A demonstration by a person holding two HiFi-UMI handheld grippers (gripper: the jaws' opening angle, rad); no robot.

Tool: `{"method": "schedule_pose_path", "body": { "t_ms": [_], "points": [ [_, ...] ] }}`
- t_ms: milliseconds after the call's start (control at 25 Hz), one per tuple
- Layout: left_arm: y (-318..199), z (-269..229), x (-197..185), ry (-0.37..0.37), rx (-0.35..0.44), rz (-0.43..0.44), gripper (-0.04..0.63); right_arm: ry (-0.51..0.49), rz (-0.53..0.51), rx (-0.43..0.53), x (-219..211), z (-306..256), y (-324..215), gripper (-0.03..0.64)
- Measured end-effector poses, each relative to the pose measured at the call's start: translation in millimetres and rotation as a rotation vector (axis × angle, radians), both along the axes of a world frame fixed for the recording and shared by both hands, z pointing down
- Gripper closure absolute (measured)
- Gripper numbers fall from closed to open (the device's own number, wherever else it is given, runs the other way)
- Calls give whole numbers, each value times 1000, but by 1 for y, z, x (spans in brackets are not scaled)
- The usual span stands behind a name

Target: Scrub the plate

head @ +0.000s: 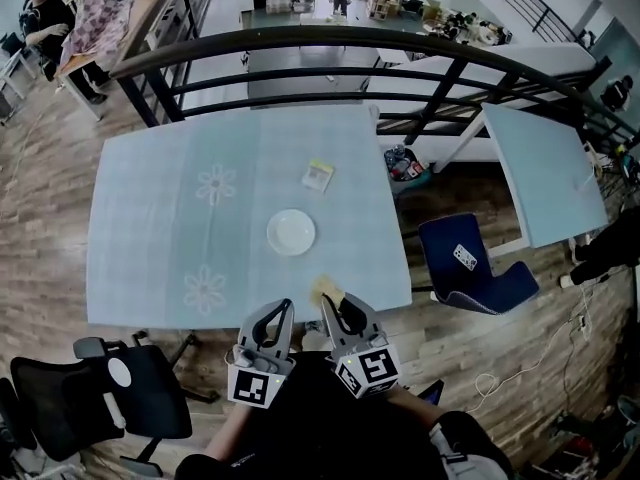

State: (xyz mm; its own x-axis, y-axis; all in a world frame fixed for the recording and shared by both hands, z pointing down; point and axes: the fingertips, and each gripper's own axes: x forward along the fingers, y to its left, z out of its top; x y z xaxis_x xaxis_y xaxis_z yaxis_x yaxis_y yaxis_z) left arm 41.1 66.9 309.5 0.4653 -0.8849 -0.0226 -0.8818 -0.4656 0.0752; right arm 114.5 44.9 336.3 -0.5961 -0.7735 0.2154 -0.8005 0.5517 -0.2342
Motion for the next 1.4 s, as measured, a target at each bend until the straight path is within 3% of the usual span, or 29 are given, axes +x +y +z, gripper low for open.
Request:
{"method": "schedule_pose_path", "body": {
  "t_ms": [280, 680, 840, 1000, 1400],
  "points": [
    [-1, 18, 20, -16, -63, -61, 581, -20, -72, -30, 12, 8, -11, 557],
    [-9, 22, 21, -34, -81, -119, 581, -44, -150, -93, 1, 19, -23, 557],
    [-12, 34, 20, -7, -113, -119, 581, -14, -188, -110, -6, 27, -21, 557],
    [-18, 39, 24, -10, -137, -81, 581, 1, -161, -124, 3, 29, -22, 557],
    [-44, 32, 32, -6, -132, -42, 581, 21, -181, -174, -3, 33, -30, 557]
  ]
}}
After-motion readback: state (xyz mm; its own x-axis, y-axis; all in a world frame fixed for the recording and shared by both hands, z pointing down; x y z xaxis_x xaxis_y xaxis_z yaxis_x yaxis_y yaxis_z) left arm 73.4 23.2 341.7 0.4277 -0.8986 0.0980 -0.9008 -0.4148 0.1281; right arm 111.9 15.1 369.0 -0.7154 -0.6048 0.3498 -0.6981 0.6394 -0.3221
